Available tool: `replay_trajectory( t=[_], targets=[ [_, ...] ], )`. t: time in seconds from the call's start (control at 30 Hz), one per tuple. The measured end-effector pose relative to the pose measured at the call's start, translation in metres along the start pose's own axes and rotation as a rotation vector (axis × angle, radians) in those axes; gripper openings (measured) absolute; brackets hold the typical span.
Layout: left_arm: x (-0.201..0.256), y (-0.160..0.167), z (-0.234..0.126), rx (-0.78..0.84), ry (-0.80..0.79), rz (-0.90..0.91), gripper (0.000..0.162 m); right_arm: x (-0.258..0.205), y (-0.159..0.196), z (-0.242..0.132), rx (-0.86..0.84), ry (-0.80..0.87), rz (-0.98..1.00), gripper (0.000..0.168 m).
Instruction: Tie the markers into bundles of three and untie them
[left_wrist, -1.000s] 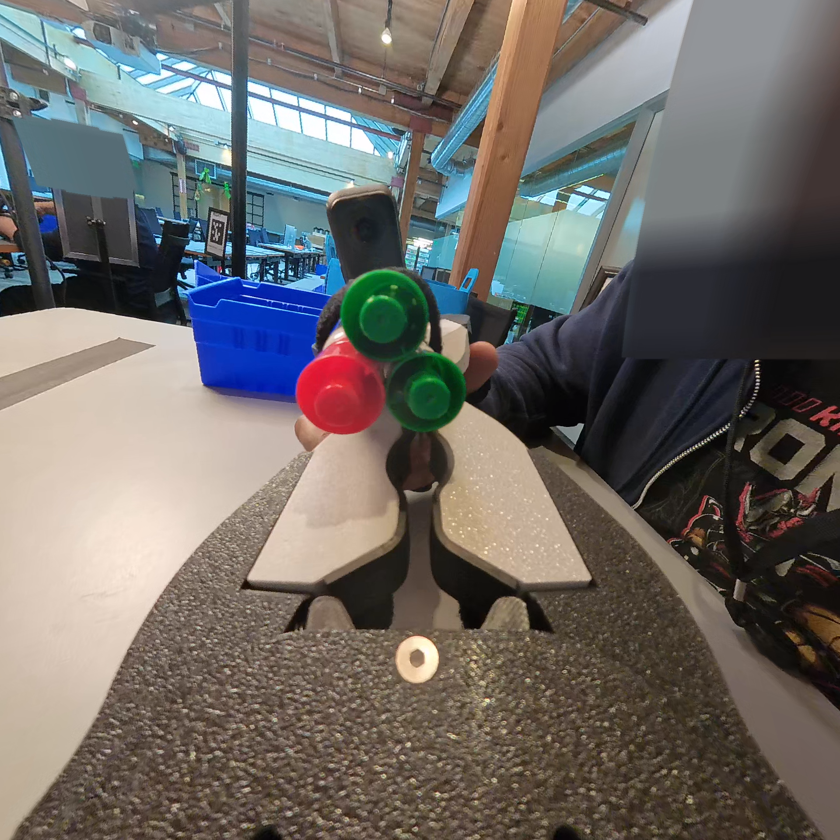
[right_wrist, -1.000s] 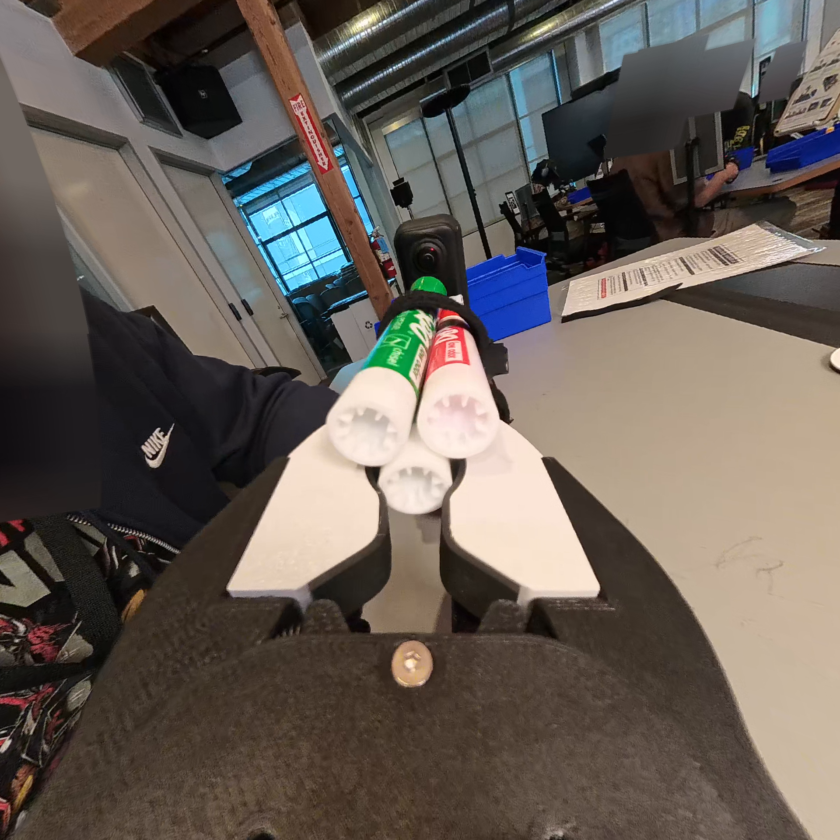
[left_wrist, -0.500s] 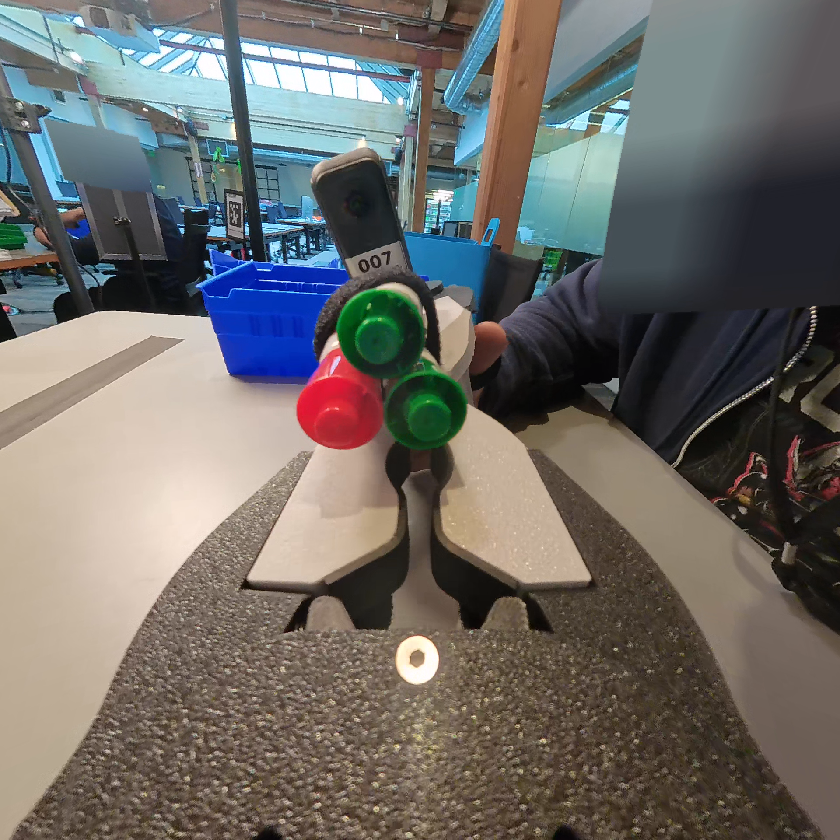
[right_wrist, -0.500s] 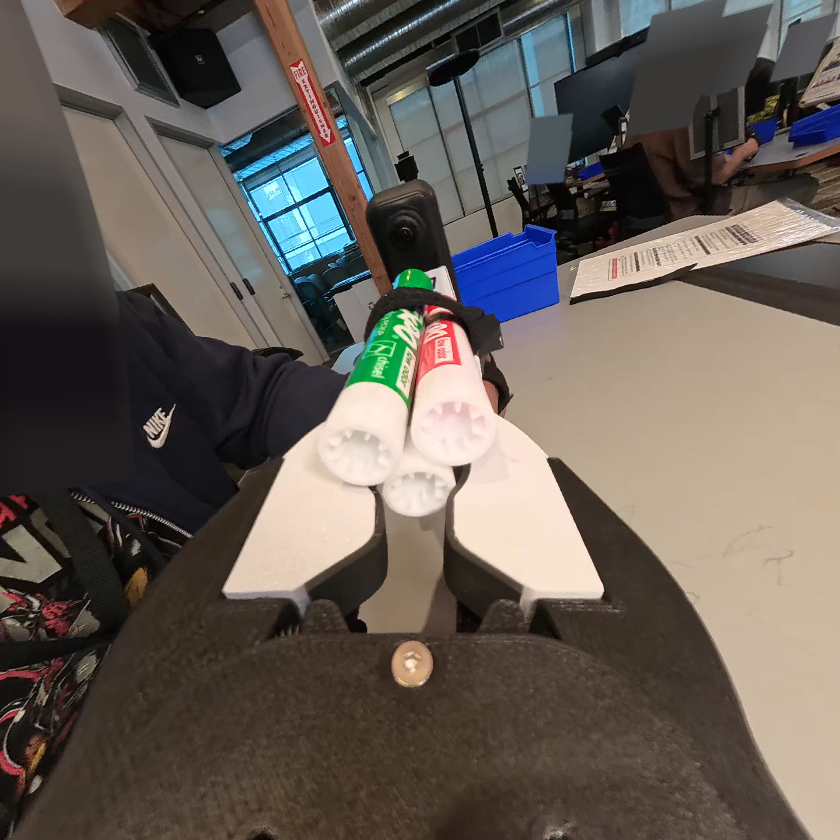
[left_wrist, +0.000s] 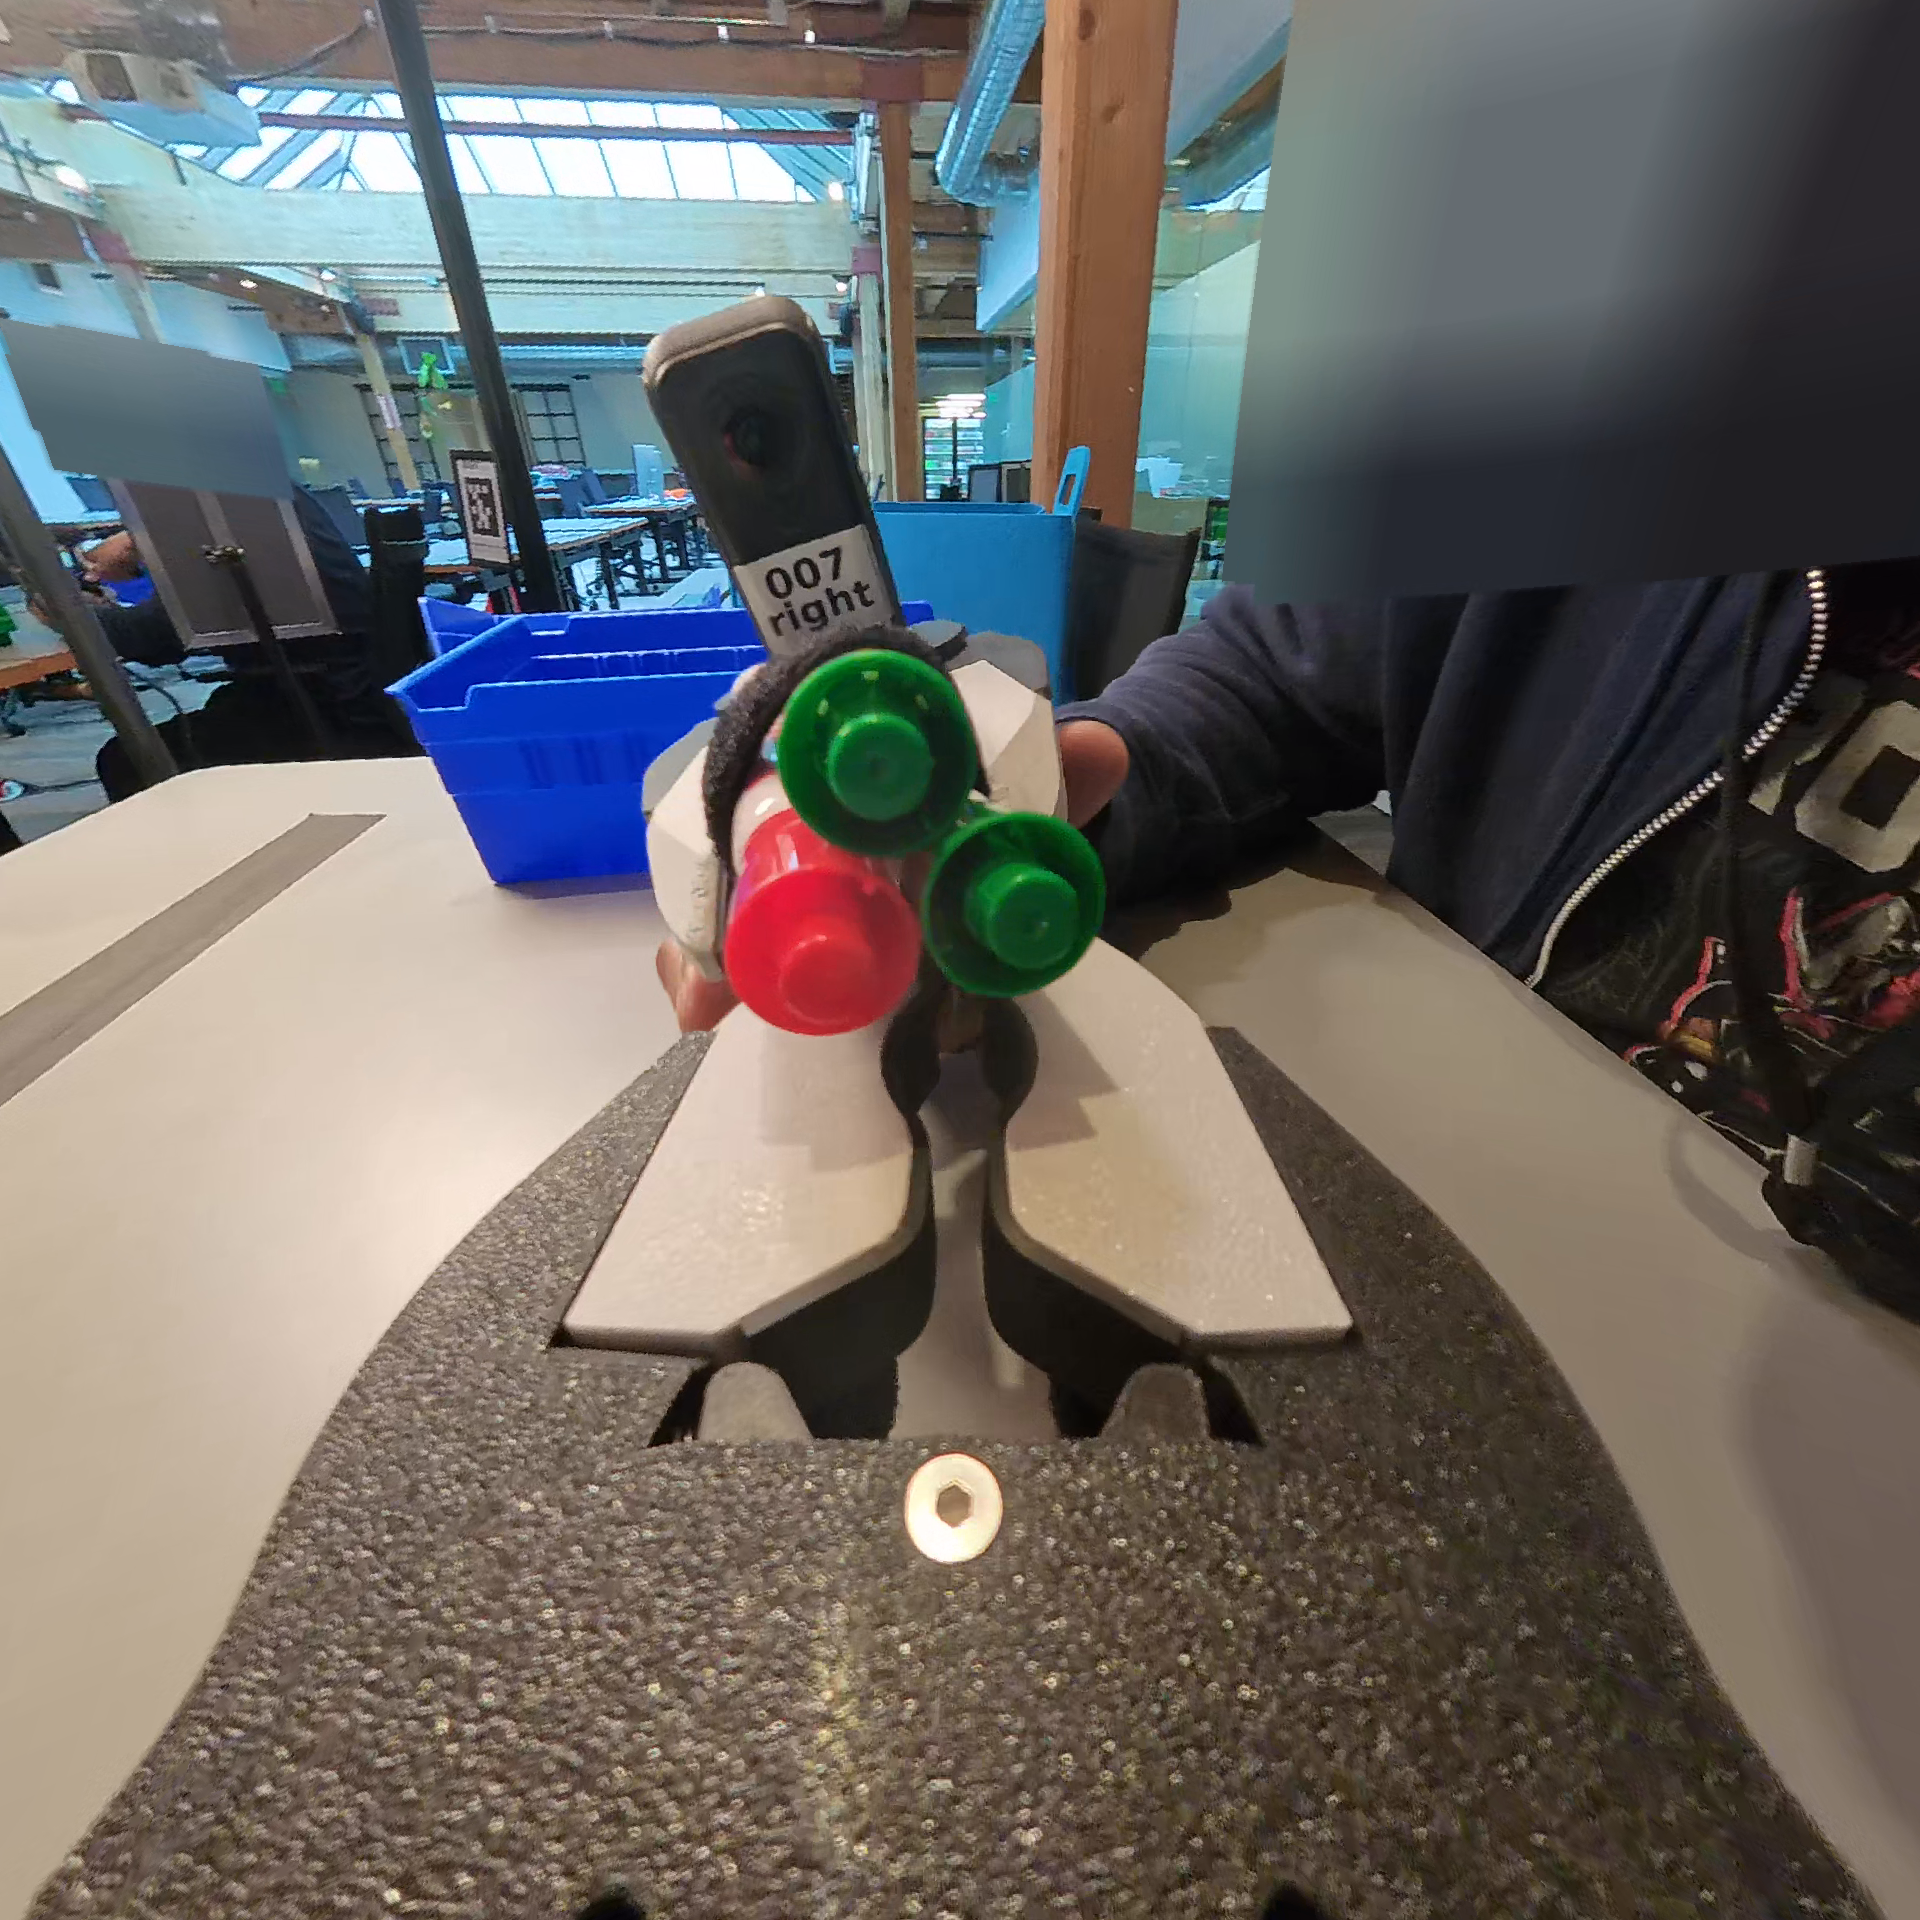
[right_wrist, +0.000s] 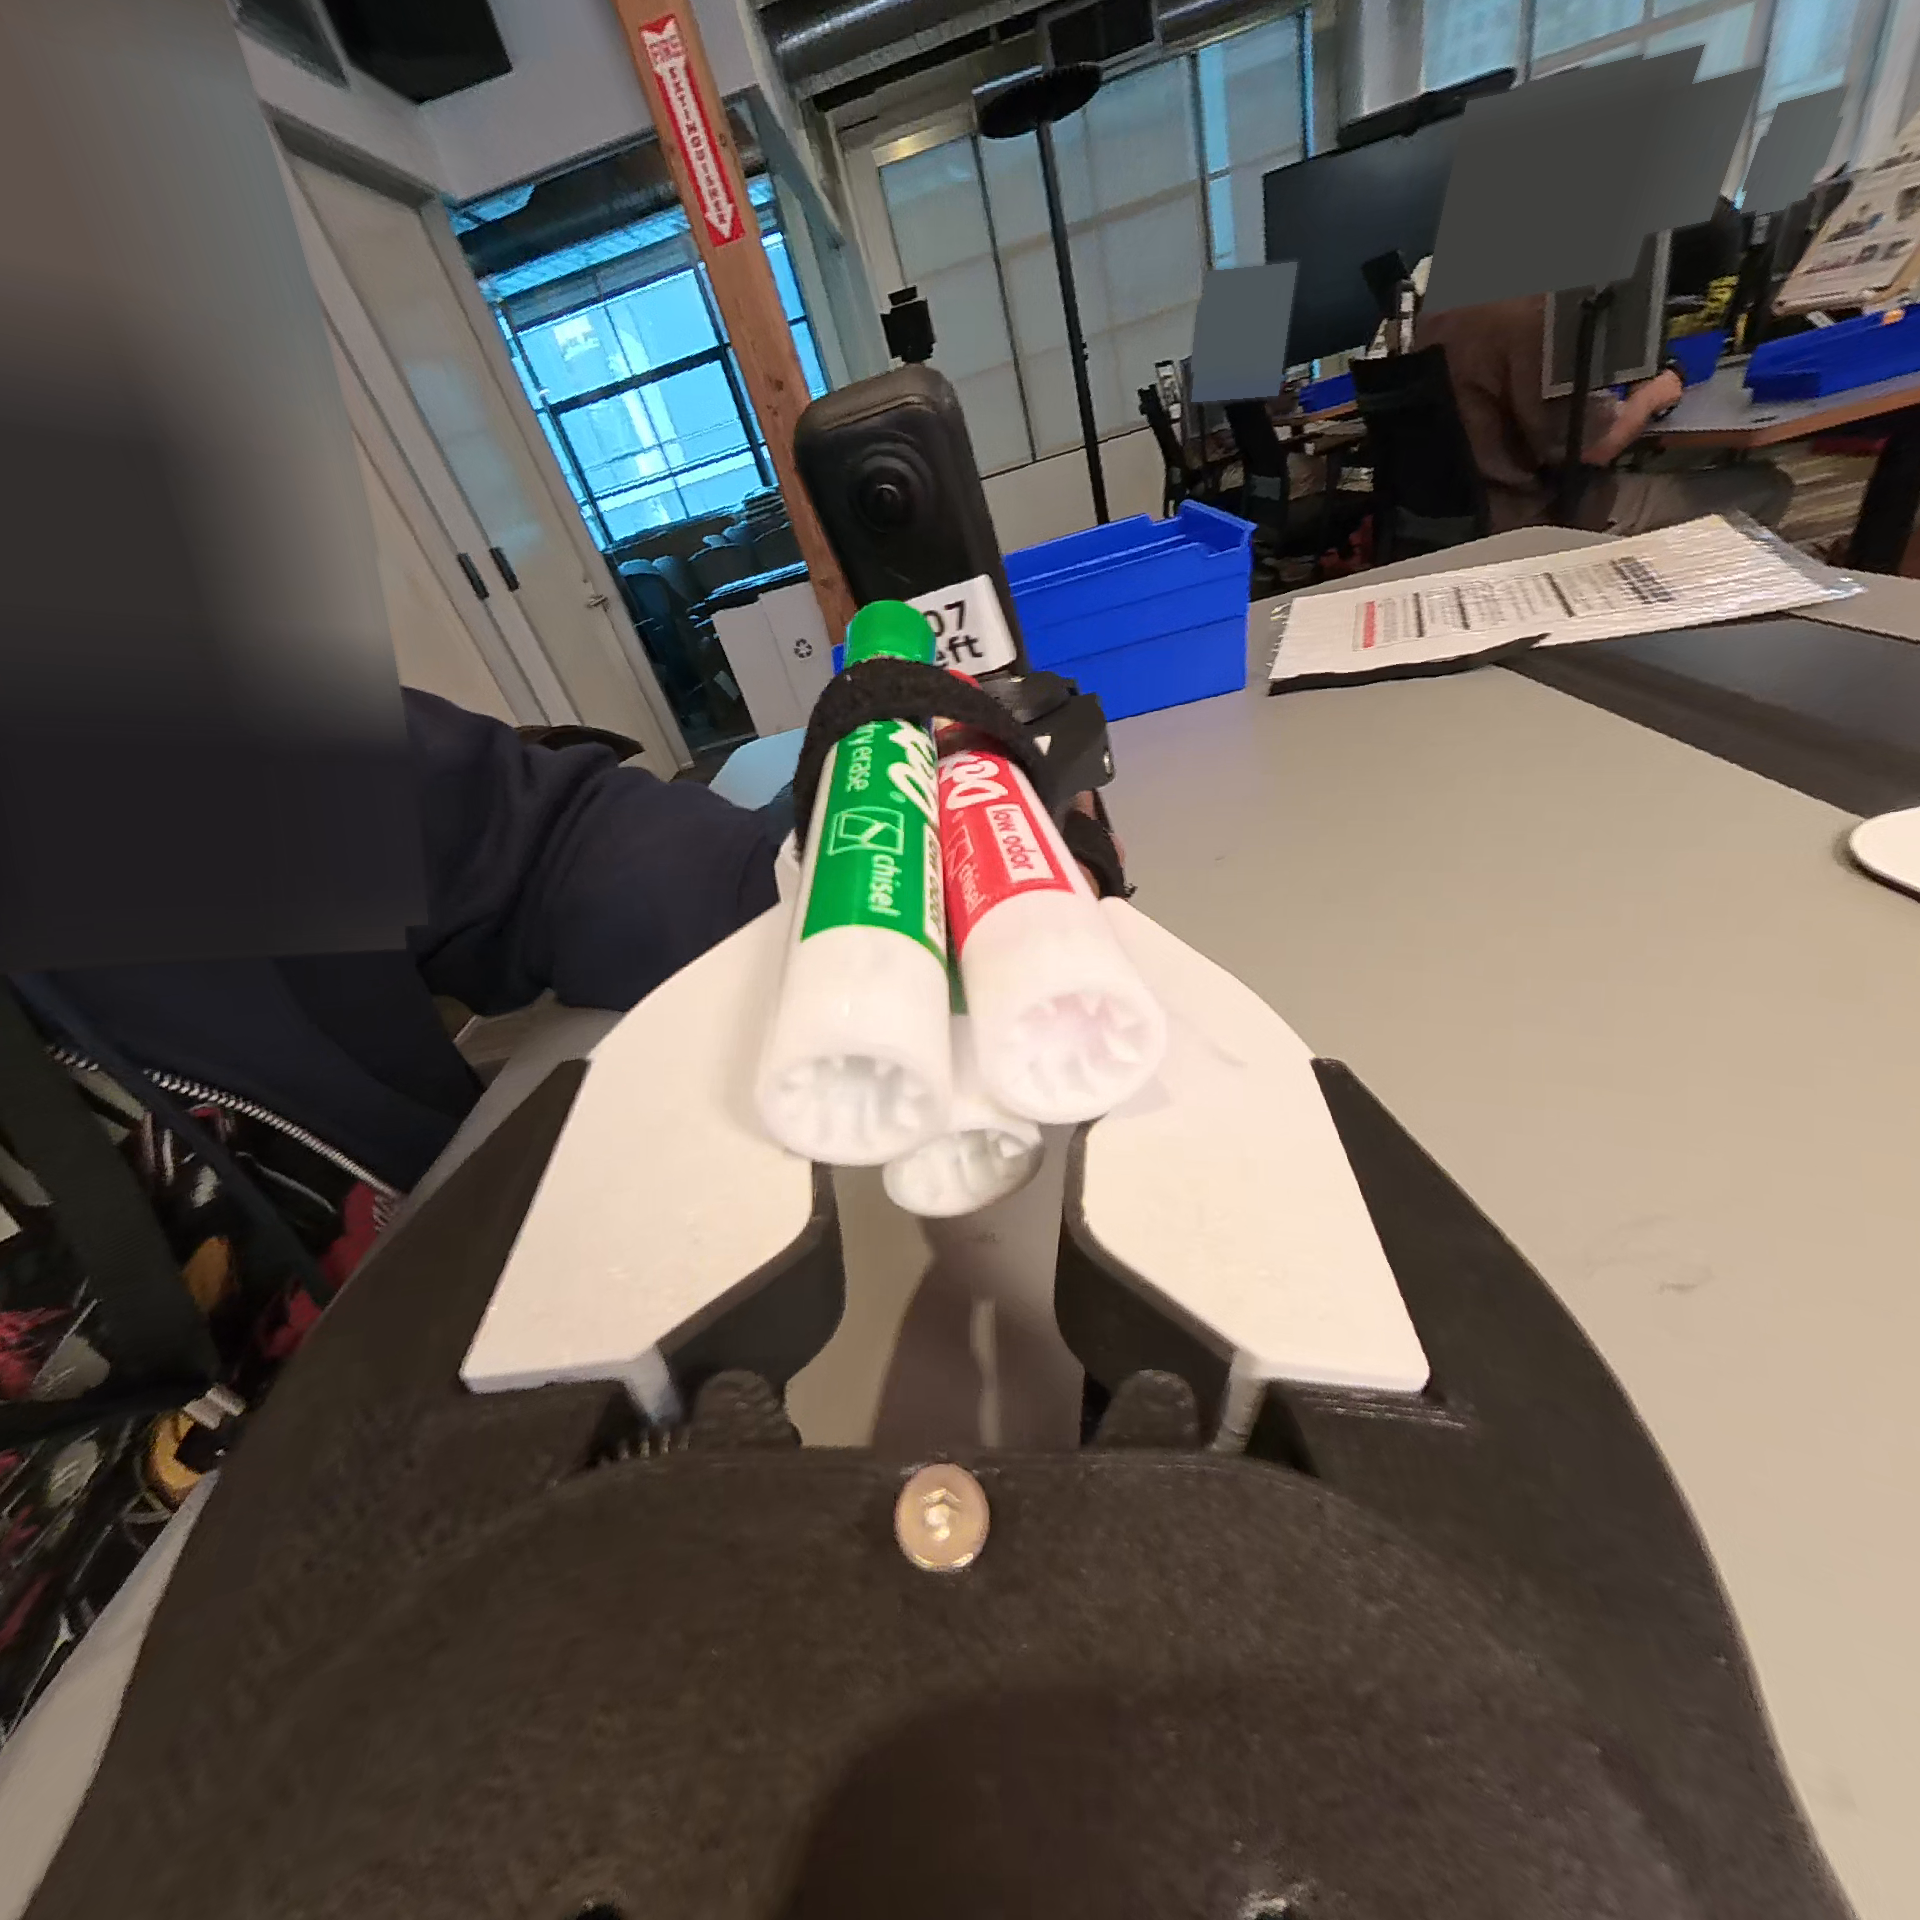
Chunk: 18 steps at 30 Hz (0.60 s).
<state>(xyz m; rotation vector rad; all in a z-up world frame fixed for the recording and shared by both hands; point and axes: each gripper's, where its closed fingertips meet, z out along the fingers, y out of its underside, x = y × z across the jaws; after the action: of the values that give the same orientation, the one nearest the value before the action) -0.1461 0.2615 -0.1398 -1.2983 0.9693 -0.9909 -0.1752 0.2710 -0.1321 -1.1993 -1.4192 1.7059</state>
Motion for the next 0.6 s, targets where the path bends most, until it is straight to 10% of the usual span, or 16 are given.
replay_trajectory(
  t=[0.6],
  targets=[
    [0.011,0.012,0.004,-0.102,0.124,-0.138,0.003,-0.012,0.01,0.007,-0.061,-0.01,-0.059,0.039]
  ],
)
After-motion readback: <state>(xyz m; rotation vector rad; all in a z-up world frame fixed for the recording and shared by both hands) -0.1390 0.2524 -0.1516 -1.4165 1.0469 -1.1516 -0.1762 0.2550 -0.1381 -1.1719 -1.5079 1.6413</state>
